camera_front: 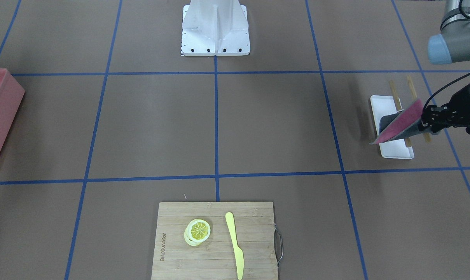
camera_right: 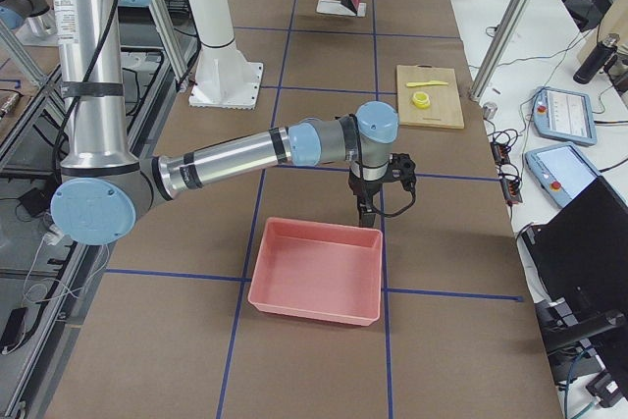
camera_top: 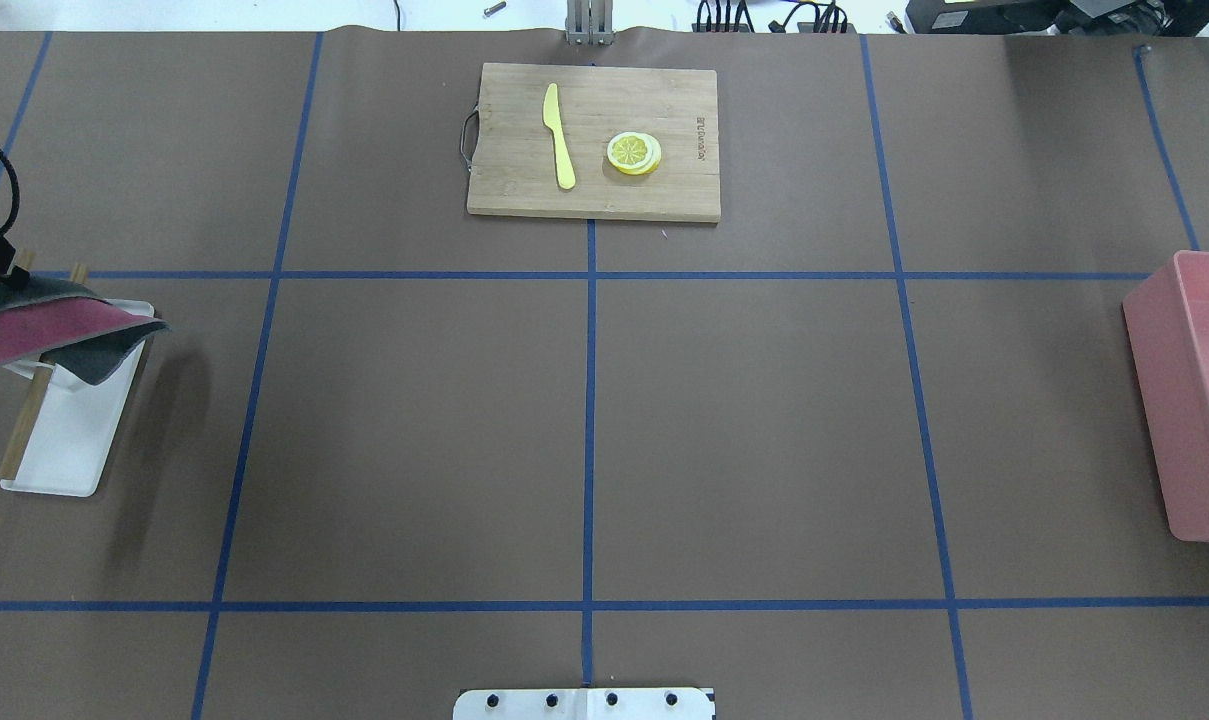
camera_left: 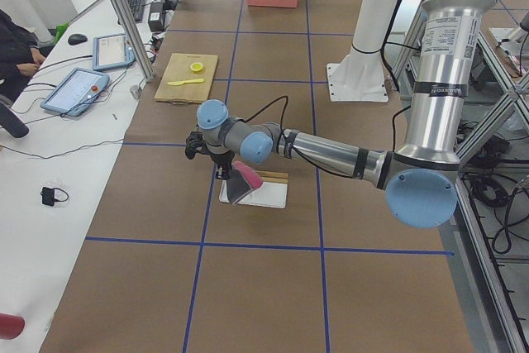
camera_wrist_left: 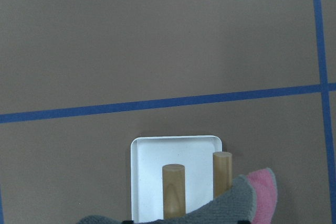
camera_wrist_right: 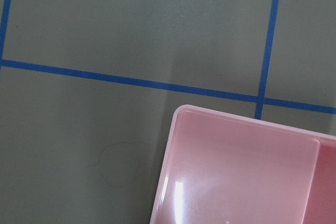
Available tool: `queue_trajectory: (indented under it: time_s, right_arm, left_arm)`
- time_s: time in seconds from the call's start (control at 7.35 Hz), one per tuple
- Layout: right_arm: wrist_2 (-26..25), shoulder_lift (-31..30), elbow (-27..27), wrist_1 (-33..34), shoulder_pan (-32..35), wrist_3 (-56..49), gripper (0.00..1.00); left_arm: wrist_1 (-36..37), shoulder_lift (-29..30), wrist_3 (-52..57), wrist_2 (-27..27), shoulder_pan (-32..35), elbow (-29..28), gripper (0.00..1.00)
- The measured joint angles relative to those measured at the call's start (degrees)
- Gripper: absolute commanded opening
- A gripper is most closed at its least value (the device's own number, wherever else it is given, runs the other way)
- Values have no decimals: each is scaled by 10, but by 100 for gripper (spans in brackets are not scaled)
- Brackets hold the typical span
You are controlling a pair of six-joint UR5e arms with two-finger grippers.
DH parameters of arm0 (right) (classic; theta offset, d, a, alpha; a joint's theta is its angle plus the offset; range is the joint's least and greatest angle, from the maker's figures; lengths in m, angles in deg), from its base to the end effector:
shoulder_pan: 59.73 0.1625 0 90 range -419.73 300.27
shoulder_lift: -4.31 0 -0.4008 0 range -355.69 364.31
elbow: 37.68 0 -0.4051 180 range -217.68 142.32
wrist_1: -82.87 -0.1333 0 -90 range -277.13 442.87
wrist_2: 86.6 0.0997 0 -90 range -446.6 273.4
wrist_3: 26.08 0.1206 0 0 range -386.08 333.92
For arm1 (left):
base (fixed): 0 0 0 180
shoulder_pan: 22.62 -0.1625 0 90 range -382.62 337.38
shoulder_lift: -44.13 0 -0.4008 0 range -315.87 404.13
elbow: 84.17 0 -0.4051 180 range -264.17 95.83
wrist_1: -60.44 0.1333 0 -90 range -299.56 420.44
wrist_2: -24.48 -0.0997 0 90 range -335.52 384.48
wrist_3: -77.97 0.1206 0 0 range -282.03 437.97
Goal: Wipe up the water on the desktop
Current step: 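Grasp the grey-and-pink cloth on the white rack with the left gripper and lift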
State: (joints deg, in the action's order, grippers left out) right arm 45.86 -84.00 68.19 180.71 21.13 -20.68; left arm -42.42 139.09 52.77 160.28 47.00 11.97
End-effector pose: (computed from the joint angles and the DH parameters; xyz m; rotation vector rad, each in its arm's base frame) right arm -0.0300 -0.5131 0.5118 0.0670 -0.7542 -0.1250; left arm 0.1502 -0.5388 0.5202 0.0596 0.8784 0.0885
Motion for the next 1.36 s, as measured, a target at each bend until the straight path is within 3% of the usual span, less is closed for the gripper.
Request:
queue_trajectory:
  time_s: [0.54,1.09,1.36]
  right_arm:
    - [4,4,1,1,2,24,100]
    - [6,30,7,-5,4,85,100]
    - [4,38,14,-9,4,86,100]
  left_arm:
    - [5,-17,1,7,9,42,0]
    - [36,-2,-16,75,68,54,0]
    - [45,43,-151,92,77,53,0]
